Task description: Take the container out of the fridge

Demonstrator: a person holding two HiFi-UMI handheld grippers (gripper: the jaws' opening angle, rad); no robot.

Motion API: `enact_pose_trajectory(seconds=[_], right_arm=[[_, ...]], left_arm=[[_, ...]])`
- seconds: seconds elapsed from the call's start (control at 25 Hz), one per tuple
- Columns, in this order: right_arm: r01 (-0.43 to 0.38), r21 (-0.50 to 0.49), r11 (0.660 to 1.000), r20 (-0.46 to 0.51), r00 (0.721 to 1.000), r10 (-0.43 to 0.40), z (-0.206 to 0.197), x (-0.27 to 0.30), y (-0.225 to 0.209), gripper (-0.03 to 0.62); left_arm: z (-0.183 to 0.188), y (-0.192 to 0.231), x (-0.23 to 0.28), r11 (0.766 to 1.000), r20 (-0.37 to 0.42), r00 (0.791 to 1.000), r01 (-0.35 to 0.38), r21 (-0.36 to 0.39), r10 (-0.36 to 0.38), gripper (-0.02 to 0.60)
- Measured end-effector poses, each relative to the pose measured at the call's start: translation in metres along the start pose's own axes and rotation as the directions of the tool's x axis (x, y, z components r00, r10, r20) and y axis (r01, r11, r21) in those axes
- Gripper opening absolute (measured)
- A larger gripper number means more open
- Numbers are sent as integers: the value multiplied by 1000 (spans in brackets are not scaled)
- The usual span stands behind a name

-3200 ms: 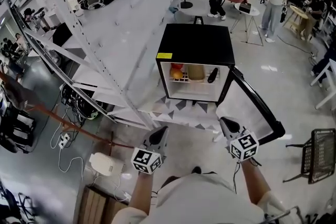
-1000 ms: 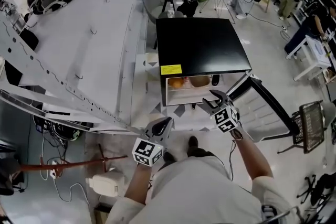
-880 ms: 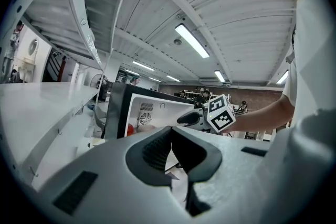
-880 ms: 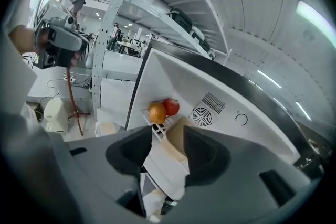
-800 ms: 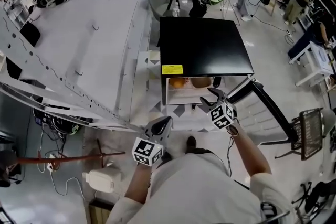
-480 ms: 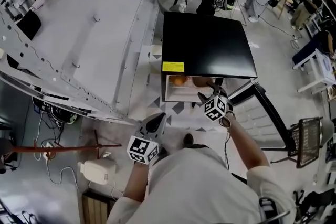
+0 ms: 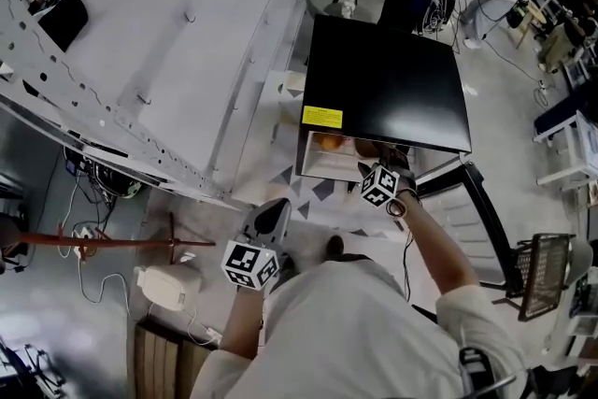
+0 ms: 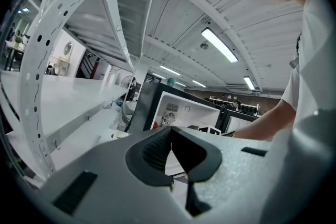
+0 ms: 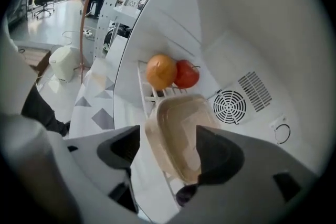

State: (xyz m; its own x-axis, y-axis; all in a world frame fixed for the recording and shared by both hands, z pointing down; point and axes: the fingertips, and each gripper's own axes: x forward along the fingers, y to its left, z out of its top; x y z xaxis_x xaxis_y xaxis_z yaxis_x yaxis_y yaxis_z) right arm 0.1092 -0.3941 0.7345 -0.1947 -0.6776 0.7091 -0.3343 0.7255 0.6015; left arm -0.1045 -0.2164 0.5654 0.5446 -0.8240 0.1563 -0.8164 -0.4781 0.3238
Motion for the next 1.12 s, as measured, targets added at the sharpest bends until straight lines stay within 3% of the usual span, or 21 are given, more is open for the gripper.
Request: enact_pose_trajectory(seconds=[0.16,0.44,0.88,1.12], right_arm=[[33,-88,996,4,999,-33,0,8,2,289],[41,-128,991,44,998,-36,7,0,7,267],[68,-53,996,89,994,-63,21,-30,3,249],[84,87,993,140,986,-96,31,-53,-3,244]], left_arm=[[-2,3,-1,1000,3,1000,-22,-16,22,5],[-5,5,-6,999,7,999,-37,-30,37,5],[-6,2,-17,1000,8,1000,-5,-26,5,5],[-7,-2,-22,999,-2,999,34,-19,-34,5]])
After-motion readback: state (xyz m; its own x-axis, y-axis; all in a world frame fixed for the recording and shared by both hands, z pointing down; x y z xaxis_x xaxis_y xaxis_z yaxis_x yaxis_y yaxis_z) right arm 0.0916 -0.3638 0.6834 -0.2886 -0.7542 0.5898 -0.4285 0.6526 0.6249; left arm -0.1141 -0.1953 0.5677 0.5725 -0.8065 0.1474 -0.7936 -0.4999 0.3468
